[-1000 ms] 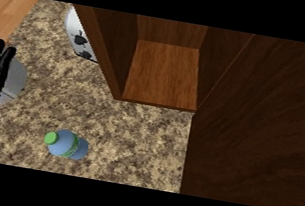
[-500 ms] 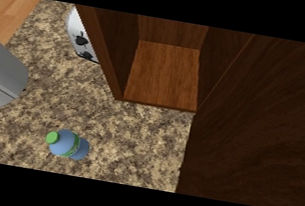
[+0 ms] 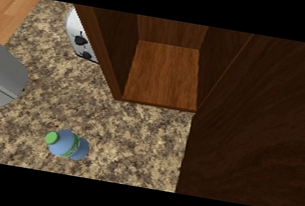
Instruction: Pick up the bottled water, place it into the cabinet and close the cabinet
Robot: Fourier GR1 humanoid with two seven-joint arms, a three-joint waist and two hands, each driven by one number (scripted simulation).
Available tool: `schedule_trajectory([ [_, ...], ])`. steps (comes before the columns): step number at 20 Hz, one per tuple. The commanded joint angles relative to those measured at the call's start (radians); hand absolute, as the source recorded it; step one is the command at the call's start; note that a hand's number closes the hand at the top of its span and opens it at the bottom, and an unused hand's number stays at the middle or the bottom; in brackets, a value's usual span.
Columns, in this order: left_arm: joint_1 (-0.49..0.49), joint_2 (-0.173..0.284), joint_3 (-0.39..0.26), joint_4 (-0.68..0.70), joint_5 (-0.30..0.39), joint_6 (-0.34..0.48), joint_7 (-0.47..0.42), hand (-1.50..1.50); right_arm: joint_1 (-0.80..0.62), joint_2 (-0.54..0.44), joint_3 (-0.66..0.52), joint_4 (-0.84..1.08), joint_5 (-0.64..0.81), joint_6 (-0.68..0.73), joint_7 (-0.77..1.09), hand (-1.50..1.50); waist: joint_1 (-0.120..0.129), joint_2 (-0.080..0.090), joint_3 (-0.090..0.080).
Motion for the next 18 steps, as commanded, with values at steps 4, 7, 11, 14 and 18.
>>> schedule_trajectory([
  [4,0.054,-0.001,0.014,0.045,0.034,0.006,-0.01,-1.5,0.172,-0.037,0.049,-0.196,0.034,0.017,0.004,-1.5,-0.006,0.0,-0.001],
  [7,0.053,-0.004,0.05,0.184,0.102,0.021,-0.12,-1.5,0.211,-0.041,0.078,-0.192,0.063,0.027,-0.043,-1.5,-0.007,-0.001,-0.002],
  [11,0.021,-0.004,0.087,0.33,0.153,0.024,-0.171,-1.5,0.254,-0.051,0.056,-0.232,0.034,0.025,-0.056,-1.5,-0.015,0.0,-0.002],
  [14,0.003,-0.003,0.125,0.442,0.233,-0.066,-0.227,-1.5,0.241,-0.033,0.094,-0.218,0.083,0.006,-0.067,-1.5,-0.012,0.0,-0.002],
  [18,-0.013,0.002,0.192,0.585,0.346,-0.127,-0.315,-1.5,0.311,-0.075,0.067,-0.268,0.042,0.025,-0.074,-1.5,-0.013,0.001,-0.003],
])
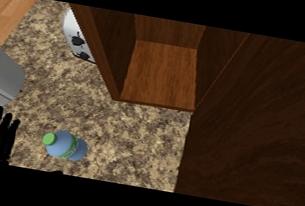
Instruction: Pick up the bottled water, place it into the cabinet and close the cabinet
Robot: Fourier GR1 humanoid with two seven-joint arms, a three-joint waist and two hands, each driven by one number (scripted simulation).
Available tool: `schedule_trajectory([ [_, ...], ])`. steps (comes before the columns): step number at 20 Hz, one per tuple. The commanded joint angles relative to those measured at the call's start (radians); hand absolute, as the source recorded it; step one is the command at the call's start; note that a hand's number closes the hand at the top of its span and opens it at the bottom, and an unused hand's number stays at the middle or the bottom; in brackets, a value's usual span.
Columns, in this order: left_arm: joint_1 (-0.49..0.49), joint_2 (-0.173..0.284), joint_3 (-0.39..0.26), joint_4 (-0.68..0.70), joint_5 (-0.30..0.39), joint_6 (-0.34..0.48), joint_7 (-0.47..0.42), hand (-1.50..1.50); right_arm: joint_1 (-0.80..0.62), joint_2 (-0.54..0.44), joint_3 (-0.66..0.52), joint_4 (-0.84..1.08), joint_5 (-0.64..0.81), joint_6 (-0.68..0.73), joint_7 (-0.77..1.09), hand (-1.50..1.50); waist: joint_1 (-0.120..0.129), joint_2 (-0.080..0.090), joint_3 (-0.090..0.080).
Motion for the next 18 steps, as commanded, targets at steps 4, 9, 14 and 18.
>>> schedule_trajectory([
  [4,-0.079,0.004,0.118,0.328,0.132,-0.12,-0.207,-1.5,0.146,-0.045,0.035,-0.184,-0.002,0.03,-0.013,-1.5,-0.007,0.0,0.0],
  [9,-0.182,0.009,0.15,0.522,0.138,-0.157,-0.272,-1.5,0.184,-0.058,0.067,-0.223,0.034,0.014,-0.024,-1.5,-0.005,0.002,0.0],
  [14,-0.286,0.001,0.185,0.784,0.154,-0.246,-0.455,-1.5,0.237,-0.047,0.101,-0.165,0.083,0.008,-0.122,-1.5,-0.012,0.002,-0.001],
  [18,-0.344,0.039,0.218,0.961,0.161,-0.312,-0.563,-1.5,0.297,-0.086,0.068,-0.142,0.056,0.044,-0.211,-1.5,-0.013,0.002,0.0],
])
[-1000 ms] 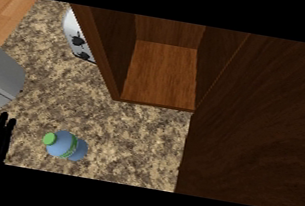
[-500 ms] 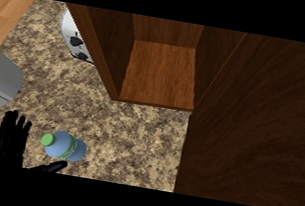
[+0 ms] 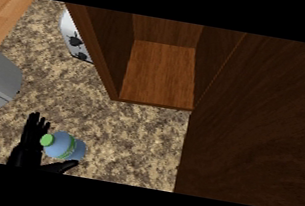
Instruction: Pick up the bottled water, place it into the cabinet and close the cabinet
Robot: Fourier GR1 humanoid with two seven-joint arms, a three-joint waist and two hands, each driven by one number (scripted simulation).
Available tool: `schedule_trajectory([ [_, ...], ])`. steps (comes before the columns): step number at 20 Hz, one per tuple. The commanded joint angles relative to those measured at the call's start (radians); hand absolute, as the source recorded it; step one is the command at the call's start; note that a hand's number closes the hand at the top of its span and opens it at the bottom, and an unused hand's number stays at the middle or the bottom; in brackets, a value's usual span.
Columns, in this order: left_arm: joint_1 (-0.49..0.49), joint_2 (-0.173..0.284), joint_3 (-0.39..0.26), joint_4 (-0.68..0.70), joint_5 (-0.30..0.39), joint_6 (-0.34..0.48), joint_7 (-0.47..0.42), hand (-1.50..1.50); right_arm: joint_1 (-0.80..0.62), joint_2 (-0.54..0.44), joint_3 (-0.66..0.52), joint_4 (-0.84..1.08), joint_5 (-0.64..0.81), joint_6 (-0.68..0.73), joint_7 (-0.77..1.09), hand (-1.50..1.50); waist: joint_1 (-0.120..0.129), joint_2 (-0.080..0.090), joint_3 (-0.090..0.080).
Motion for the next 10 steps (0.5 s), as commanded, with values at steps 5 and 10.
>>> schedule_trajectory([
  [5,-0.13,-0.011,0.035,0.302,0.029,-0.119,-0.217,1.5,0.042,-0.037,-0.002,-0.136,0.024,-0.017,0.037,-1.5,0.01,0.003,0.0],
  [10,-0.172,0.021,0.055,0.433,-0.015,-0.096,-0.321,1.5,0.085,-0.043,0.03,-0.194,0.043,-0.034,0.03,-1.5,0.009,0.004,0.0],
])
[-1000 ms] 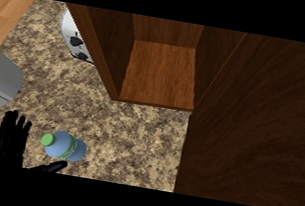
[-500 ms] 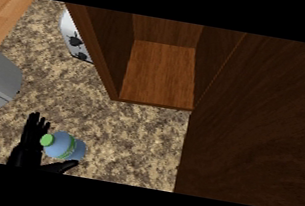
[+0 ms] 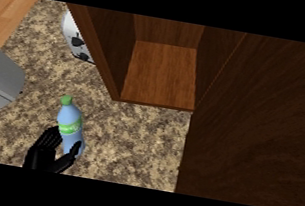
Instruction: Pick up the bottled water, place it into the cabinet and close the cabinet
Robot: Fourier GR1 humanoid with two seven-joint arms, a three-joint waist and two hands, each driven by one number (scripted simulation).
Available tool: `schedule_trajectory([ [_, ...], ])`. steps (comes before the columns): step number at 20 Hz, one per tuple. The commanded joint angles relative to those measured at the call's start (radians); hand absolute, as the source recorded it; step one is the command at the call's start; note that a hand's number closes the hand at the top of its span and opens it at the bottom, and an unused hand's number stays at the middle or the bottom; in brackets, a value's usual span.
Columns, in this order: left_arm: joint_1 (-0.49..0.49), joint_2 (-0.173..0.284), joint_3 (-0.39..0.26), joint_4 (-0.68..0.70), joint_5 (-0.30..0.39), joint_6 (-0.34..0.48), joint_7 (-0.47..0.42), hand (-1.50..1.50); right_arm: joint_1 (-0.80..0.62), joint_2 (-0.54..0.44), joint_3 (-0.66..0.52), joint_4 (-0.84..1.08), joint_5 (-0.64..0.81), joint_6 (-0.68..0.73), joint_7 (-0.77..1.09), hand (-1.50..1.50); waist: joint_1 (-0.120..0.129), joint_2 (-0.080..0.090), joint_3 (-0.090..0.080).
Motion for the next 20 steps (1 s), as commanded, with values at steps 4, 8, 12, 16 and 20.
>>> schedule_trajectory([
  [4,-0.056,0.009,-0.009,0.18,-0.106,0.107,-0.161,1.5,0.062,-0.025,0.024,-0.145,0.027,-0.009,0.028,-1.5,-0.005,0.006,-0.009],
  [8,-0.093,0.028,-0.017,0.186,-0.17,0.205,-0.239,1.5,0.058,-0.035,0.024,-0.162,0.022,-0.022,0.045,-1.5,-0.003,0.008,-0.009],
  [12,-0.152,0.039,-0.075,0.216,-0.219,0.145,-0.255,1.5,0.096,-0.039,0.055,-0.141,0.061,-0.017,-0.02,-1.5,-0.014,0.004,-0.009],
  [16,-0.216,0.053,-0.156,0.255,-0.285,0.068,-0.249,1.5,0.068,-0.054,0.006,-0.12,-0.001,-0.023,-0.002,-1.5,-0.008,0.007,-0.008],
  [20,-0.238,0.07,-0.155,0.191,-0.248,-0.01,-0.17,1.5,0.022,-0.031,0.019,-0.086,0.014,-0.055,0.021,-1.5,0.011,0.005,-0.007],
])
